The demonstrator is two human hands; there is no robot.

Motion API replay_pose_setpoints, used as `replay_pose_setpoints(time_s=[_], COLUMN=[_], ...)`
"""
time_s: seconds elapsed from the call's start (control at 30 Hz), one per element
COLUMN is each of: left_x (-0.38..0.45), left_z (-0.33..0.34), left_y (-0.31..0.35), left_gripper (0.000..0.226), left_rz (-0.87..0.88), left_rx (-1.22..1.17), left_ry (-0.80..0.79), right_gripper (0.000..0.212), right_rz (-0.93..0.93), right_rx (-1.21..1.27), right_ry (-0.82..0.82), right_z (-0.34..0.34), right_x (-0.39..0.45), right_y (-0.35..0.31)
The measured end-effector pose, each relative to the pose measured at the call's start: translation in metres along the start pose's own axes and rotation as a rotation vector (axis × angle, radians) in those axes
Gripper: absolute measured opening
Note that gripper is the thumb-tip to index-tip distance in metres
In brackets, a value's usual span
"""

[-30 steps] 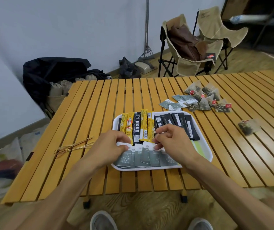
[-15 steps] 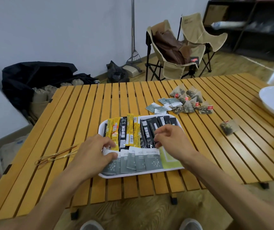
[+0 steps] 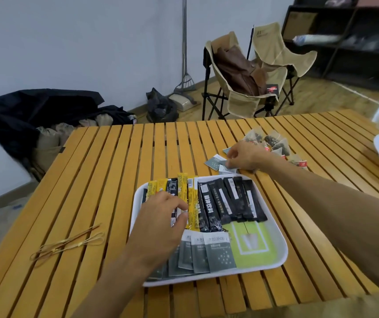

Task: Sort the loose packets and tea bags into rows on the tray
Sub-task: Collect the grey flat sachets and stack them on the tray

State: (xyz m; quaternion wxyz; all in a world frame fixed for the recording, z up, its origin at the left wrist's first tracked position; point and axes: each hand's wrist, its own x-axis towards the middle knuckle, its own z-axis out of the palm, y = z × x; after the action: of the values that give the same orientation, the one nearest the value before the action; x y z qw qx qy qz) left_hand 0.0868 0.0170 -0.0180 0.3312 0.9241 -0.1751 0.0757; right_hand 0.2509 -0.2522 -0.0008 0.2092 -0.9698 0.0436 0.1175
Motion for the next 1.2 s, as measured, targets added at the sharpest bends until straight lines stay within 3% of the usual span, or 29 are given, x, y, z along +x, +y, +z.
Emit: replay_pose_setpoints(time_s=[0.13,0.23,0.43,0.63,0.8,1.0,1.2], left_x=[0.006,0.005,0.010,0.104,0.191,0.220,0.229], left_z=[0.001,0.000,-0.003,0.025,0.078,0.106,0.108], left_y=[0.000,0.000,0.002,0.031,0.039,0.029,0.025], left_gripper=[0.012,0.010,0.011,0.020,0.036,0.024,0.017], left_rz=[-0.022,-0.017,-0.069,-0.117,-0.248,-0.360,-0.422], left_rx=[-0.022,-0.014,-0.031,0.043,0.166,0.331,0.153], left_ry=[-0.005,0.000,-0.022,-0.045,-0.260,-0.299,-0.345], right_gripper=[0.065,0.056,0.029,0.039,0.042,0.046,0.035], right_rz=[-0.007,-0.011,-0.028,0.019,0.030,0.101,0.189], right_rx=[-0.083,-0.157,-0.185,-0.110,-0.042,-0.002,0.173], right_ry=[-0.156,-0.230,-0.221,-0.215,-0.156,-0.100,-0.142], right_z=[-0.003,-0.005,-0.006,-0.003,0.002,0.005,0.005], right_x=[0.018,0.022,0.017,0.013,0.010,0.010,0.010], right_y=[-0.002,-0.001,0.005,0.009,0.018,0.019,0.008])
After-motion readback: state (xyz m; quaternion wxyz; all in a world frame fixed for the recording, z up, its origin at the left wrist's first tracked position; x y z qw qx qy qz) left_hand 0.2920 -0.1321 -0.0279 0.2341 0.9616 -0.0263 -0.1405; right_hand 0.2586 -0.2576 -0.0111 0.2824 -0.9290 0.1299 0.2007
